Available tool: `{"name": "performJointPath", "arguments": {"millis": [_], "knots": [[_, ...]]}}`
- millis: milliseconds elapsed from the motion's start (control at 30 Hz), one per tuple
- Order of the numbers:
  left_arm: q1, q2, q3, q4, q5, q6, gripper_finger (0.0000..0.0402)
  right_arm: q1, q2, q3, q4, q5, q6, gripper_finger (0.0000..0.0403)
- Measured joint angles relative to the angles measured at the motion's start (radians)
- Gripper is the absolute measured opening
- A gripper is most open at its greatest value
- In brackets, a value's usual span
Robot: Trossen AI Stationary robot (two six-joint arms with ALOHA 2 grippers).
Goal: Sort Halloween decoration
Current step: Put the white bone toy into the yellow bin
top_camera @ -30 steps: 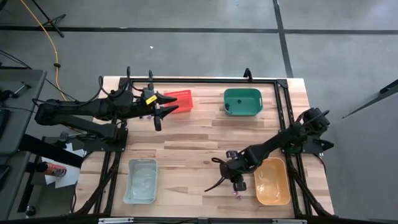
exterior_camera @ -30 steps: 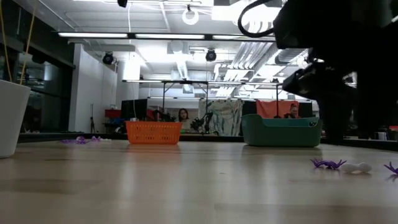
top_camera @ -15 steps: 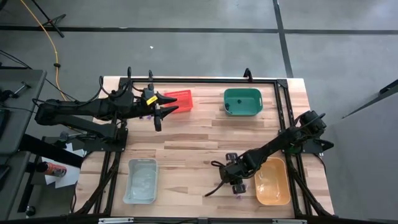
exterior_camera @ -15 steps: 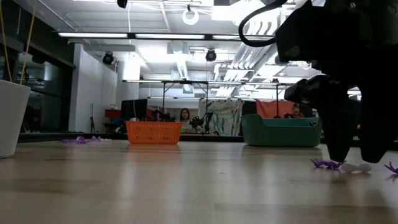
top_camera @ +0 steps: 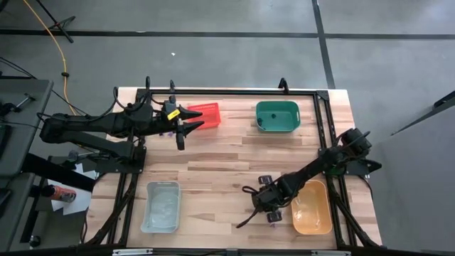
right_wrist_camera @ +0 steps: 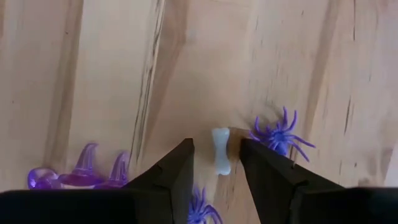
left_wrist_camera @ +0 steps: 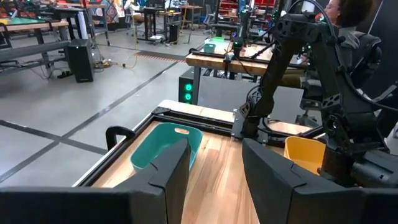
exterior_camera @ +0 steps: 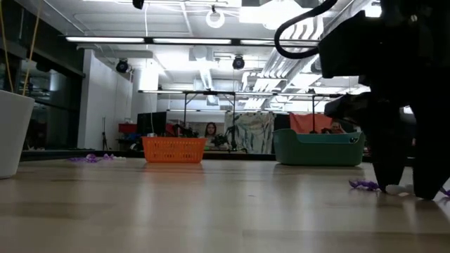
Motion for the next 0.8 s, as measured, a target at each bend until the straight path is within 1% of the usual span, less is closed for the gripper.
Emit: {"name": "performJointPath", "arguments": {"millis": [133, 267, 367, 400, 533, 633, 800], "knots": [[0.0, 0.0, 0.0, 0.001, 0.0, 0.0, 0.0136, 0.0, 0.012, 0.003, -0.007, 0.008, 0.002, 0.0101], [0.0, 0.0, 0.0, 0.006, 0.0, -0.002, 0.0136, 0.0, 0.013, 0.002, -0.012, 0.024, 0.008, 0.0053], [0.0, 0.0, 0.0, 0.052, 0.0, -0.01, 0.0136, -0.001, 0.015, 0.001, -0.013, 0.027, 0.048, 0.0015], [0.0, 0.0, 0.0, 0.066, 0.0, -0.009, 0.0136, -0.001, 0.014, 0.001, -0.013, 0.026, 0.058, 0.0009], [0.0, 0.0, 0.0, 0.095, 0.0, -0.008, 0.0136, -0.001, 0.001, 0.0, -0.011, 0.024, 0.093, 0.0014], [0.0, 0.0, 0.0, 0.098, 0.0, -0.008, 0.0136, -0.002, -0.022, -0.004, -0.018, 0.015, 0.105, 0.0009], [0.0, 0.0, 0.0, 0.108, 0.0, -0.008, 0.0136, -0.008, -0.125, -0.004, -0.048, -0.012, 0.116, 0.0005]]}}
